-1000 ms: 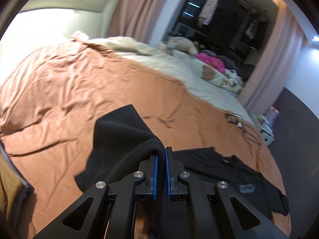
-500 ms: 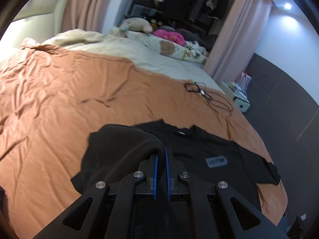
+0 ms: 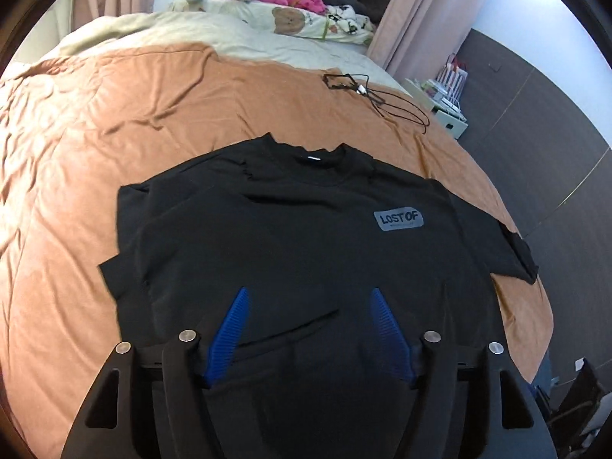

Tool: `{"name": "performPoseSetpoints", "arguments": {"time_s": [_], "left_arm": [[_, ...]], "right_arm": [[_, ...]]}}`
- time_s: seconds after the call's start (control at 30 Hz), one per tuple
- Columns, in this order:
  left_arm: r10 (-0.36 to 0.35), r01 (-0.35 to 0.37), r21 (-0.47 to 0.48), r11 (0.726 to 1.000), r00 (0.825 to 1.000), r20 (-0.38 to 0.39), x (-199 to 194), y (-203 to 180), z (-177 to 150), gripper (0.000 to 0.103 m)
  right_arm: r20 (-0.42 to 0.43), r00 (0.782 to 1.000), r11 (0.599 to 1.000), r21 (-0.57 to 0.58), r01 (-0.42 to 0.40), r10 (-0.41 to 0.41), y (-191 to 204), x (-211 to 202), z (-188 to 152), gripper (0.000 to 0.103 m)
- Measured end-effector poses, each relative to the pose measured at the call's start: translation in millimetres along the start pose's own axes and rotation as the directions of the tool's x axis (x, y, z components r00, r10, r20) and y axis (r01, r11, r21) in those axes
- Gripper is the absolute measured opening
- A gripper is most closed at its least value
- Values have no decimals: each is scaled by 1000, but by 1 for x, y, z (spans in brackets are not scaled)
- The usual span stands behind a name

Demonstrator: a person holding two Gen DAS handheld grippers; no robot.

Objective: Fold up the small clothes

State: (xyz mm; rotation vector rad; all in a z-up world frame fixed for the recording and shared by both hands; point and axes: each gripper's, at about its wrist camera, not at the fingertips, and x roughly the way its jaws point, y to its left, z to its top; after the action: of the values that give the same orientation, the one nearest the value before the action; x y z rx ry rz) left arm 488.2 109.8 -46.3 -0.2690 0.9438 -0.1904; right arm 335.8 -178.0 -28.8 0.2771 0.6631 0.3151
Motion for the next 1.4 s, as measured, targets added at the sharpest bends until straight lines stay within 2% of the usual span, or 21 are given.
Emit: {"name": "performPoseSetpoints", "arguments": {"time_s": [0.13,0.3,0.4,0.57,0.67,0.77,0.83,0.93,1.0,1.27,1.37,1.4], "left_arm": [[56,-55,-43,998,998,29,-15,27,-2,69],[103,-93,-158,983,993,54,-24,77,-11,68],[111,-101,-218,971,993,30,-14,102,-19,68],[120,-130,-291,948,991,-53,12,131,-37,66],[93,-114,-323,939,993,-78,26,141,-48,61],[99,-123,-338,933,991,-88,35,147,-56,45],[117,-140,-335,932,989,-87,35,151,-57,19],[97,-115,-346,931,993,-69,29,159,-56,8],[93,-105,-329,938,994,-51,21,159,-53,7],[27,-17,-284,959,999,33,-9,143,-31,5],[-7,23,-259,966,998,61,-17,131,-20,5],[-22,39,-246,968,997,73,-22,126,-15,5]], "right_arm": [[-4,1000,1000,-12,-16,16,7,2,0,99],[-8,1000,999,-40,-31,30,14,5,1,99],[-12,1000,998,-62,-27,27,19,8,2,99],[-20,1000,996,-84,-20,18,27,18,6,99],[-32,999,995,-100,-17,14,35,26,9,99],[-37,999,993,-113,-21,17,45,36,15,99],[-39,999,991,-132,-24,19,53,44,21,99],[-45,999,987,-157,-30,24,65,55,28,98],[-51,998,981,-189,-42,33,76,61,34,94],[-81,994,946,-309,-93,71,118,92,55,93],[-93,989,928,-345,-139,113,131,106,63,93],[-89,983,918,-353,-182,160,136,110,66,93]]}}
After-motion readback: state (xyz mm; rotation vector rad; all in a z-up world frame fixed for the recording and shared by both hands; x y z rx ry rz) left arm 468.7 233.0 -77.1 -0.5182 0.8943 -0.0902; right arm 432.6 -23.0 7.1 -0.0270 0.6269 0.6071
